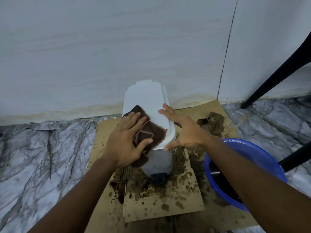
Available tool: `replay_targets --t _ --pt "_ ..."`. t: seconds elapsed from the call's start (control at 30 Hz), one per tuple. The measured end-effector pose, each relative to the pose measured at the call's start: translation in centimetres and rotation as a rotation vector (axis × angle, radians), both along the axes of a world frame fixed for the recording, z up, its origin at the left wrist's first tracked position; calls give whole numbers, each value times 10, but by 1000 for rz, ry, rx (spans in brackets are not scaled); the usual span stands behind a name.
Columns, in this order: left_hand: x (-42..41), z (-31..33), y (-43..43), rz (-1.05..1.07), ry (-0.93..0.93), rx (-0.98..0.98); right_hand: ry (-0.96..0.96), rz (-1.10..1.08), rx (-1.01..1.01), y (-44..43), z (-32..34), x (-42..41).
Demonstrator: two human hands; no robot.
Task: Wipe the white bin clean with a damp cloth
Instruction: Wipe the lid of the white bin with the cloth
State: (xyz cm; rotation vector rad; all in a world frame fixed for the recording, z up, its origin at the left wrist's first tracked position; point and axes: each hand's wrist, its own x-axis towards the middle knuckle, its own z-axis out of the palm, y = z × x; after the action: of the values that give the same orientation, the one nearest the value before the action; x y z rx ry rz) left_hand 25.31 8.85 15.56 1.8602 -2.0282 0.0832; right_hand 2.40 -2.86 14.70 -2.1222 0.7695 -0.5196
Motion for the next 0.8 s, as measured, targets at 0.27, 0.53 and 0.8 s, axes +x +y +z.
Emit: replay_targets --t 0.27,0.53,0.8 --pt "-61 3 -27 110 -108 13 -67 44 28 -2 -1 -3" --pt "-101 7 -45 352 42 27 -16 16 1 -5 -1 -4" --pt "-8 -6 14 -82 21 -56 34 15 -41 -3 3 -5"
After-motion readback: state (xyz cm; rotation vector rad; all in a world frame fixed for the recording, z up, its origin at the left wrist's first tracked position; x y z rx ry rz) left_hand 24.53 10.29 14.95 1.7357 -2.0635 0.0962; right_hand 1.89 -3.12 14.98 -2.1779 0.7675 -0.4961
